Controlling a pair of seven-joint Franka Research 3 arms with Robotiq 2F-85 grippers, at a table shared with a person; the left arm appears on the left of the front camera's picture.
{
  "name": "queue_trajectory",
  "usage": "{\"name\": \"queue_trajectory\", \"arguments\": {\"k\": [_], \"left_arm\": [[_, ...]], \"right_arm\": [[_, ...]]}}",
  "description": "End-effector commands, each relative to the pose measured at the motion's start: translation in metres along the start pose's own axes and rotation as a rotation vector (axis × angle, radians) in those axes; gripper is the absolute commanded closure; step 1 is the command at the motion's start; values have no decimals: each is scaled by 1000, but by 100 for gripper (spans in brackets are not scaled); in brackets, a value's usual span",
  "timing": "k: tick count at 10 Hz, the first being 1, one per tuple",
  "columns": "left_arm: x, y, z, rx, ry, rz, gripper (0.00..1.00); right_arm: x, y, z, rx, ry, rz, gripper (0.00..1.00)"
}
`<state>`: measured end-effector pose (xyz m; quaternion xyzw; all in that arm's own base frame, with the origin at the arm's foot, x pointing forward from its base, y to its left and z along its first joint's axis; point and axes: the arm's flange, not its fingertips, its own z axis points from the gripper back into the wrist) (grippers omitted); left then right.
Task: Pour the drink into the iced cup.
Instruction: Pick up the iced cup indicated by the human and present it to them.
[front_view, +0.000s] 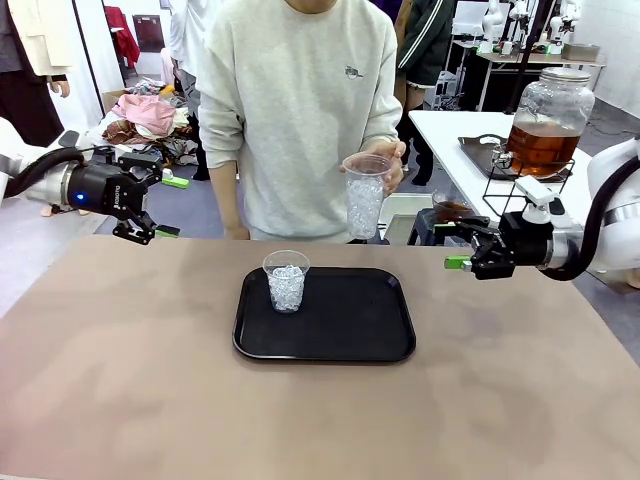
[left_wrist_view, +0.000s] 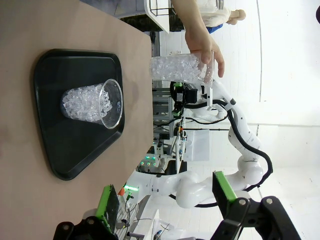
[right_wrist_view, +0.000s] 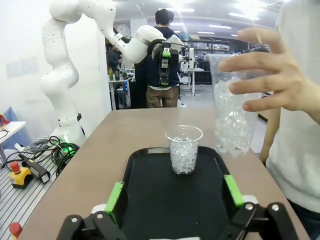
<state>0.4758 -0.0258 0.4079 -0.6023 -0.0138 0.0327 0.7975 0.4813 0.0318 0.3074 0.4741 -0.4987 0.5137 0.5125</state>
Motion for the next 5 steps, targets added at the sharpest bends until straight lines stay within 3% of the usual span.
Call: {"name": "queue_trajectory", "arguments": {"k": [1,5], "left_arm": [[-1,-1,0,-2,0,-1,0],[-1,-1,0,-2,0,-1,0]], "right_arm": [[2,-4,-2,5,6,-6,0],[2,-4,-2,5,6,-6,0]]}}
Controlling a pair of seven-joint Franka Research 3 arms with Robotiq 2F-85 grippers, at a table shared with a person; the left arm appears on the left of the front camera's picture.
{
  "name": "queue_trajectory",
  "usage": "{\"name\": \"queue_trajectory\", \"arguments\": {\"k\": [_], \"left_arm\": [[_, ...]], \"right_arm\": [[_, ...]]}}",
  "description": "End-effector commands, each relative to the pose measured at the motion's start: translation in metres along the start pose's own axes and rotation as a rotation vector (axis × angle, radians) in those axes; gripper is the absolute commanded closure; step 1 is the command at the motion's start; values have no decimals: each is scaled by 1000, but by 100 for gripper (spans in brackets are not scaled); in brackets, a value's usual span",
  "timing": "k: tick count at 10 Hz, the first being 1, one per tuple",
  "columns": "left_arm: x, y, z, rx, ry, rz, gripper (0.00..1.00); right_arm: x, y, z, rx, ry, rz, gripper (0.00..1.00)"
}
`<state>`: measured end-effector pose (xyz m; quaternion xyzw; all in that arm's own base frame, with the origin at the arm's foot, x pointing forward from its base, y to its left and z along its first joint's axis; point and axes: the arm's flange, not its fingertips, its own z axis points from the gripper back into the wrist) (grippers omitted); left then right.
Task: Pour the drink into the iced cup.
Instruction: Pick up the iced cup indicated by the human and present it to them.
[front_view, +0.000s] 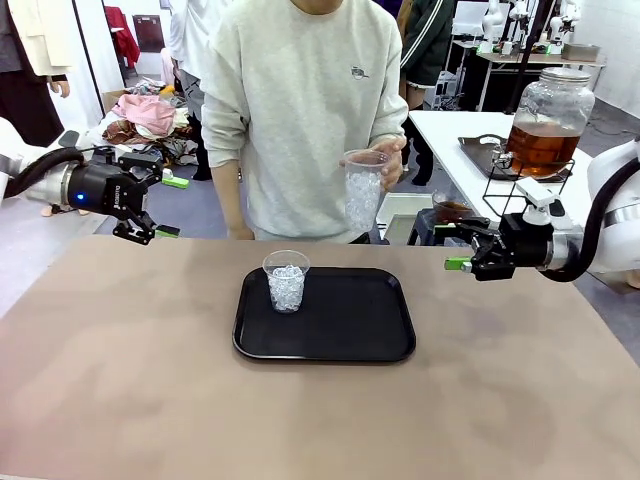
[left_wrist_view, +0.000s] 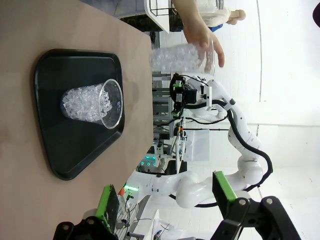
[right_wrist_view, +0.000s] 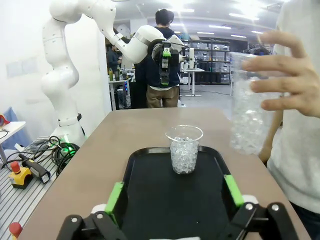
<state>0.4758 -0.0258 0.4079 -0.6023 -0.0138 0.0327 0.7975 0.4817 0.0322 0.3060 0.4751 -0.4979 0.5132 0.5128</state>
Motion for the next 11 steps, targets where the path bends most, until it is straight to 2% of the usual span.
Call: {"name": "queue_trajectory", "arguments": {"k": [1,11], "left_arm": [[-1,-1,0,-2,0,-1,0],[-1,-1,0,-2,0,-1,0]], "right_arm": [[3,-4,-2,3,6,-3,0],[3,-4,-2,3,6,-3,0]]}}
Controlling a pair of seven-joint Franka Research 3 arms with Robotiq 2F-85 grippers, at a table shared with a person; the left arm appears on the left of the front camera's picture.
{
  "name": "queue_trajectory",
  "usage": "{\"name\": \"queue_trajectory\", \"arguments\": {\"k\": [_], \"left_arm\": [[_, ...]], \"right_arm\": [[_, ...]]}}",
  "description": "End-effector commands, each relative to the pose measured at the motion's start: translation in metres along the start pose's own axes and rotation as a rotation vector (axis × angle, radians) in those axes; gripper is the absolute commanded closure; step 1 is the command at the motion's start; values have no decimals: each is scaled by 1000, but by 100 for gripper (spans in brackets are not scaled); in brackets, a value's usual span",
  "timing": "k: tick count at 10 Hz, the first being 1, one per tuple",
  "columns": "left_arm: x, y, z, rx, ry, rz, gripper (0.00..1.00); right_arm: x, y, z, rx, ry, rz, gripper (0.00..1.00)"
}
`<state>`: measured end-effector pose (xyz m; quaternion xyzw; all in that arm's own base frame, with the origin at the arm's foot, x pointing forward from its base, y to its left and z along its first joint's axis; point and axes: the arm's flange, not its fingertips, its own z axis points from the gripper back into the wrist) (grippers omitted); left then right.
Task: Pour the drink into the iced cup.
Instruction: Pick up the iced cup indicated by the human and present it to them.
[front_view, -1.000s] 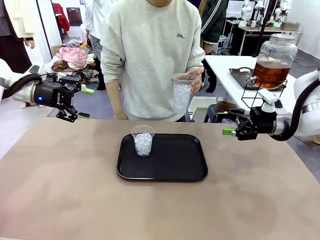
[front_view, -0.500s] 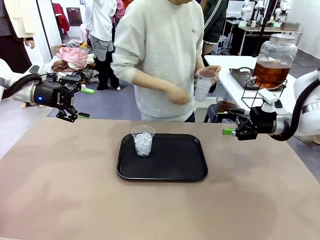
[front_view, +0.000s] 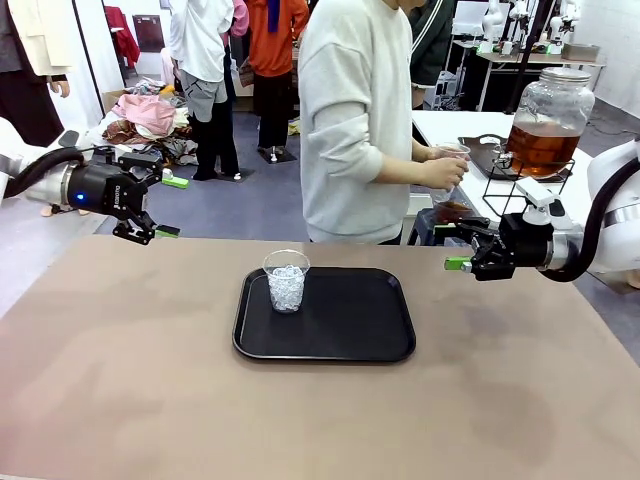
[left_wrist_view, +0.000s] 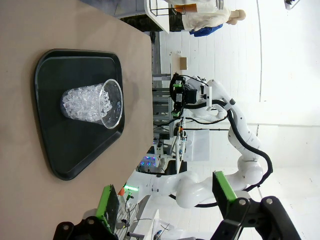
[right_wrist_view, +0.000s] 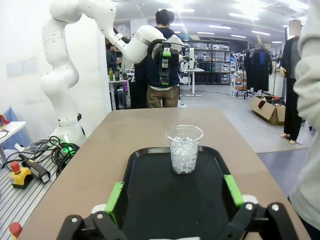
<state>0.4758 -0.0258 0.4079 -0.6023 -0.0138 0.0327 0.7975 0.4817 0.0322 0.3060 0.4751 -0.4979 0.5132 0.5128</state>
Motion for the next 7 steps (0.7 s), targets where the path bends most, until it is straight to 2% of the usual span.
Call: {"name": "queue_trajectory", "arguments": {"k": [1,7], "left_arm": [[-1,-1,0,-2,0,-1,0],[-1,-1,0,-2,0,-1,0]], "right_arm": [[3,-4,-2,3,6,-3,0],[3,-4,-2,3,6,-3,0]]}}
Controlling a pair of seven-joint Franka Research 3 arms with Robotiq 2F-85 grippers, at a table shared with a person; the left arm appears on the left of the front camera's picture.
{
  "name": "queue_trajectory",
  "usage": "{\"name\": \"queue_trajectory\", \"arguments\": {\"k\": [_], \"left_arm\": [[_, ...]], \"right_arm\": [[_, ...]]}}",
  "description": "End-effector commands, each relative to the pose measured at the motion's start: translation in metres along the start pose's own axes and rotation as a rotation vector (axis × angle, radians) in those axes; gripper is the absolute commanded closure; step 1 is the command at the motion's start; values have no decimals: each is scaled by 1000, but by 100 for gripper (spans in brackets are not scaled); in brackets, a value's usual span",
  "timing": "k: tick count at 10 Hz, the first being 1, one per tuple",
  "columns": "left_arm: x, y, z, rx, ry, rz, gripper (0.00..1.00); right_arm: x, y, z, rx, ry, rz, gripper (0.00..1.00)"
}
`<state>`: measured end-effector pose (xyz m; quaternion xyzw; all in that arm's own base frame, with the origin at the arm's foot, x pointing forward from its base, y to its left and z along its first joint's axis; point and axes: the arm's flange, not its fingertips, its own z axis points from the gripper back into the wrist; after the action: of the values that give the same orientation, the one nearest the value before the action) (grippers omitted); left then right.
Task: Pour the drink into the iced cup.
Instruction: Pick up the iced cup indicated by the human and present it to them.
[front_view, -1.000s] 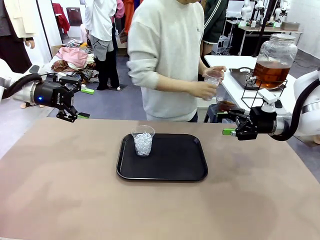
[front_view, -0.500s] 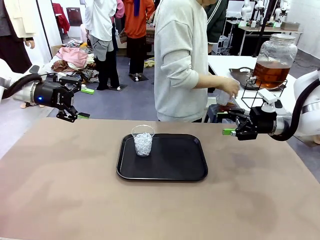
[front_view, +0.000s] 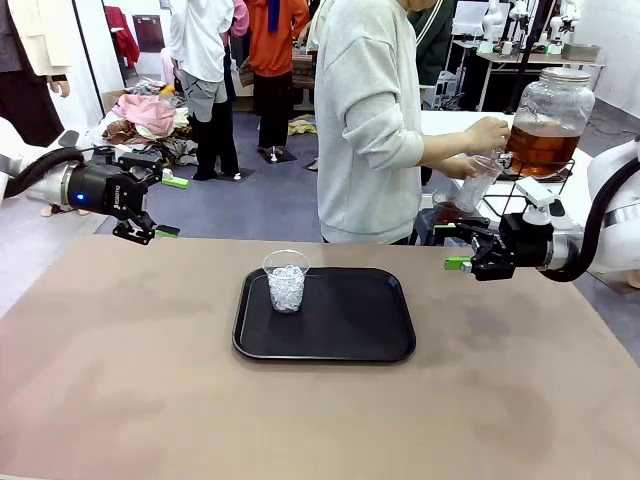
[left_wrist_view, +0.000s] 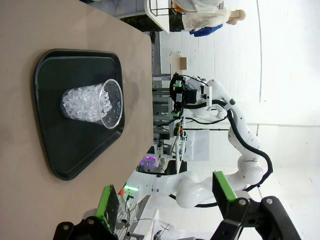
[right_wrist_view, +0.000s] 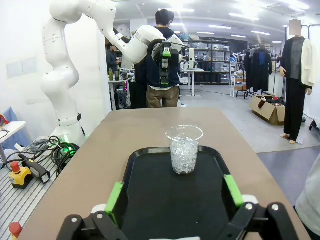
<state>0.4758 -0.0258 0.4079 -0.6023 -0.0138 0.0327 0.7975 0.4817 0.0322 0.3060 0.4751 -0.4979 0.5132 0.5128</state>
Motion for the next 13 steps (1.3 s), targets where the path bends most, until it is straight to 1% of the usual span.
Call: {"name": "queue_trajectory", "arguments": {"k": [1,13], "left_arm": [[-1,-1,0,-2,0,-1,0],[-1,-1,0,-2,0,-1,0]], "right_arm": [[3,-4,-2,3,6,-3,0],[3,-4,-2,3,6,-3,0]]}}
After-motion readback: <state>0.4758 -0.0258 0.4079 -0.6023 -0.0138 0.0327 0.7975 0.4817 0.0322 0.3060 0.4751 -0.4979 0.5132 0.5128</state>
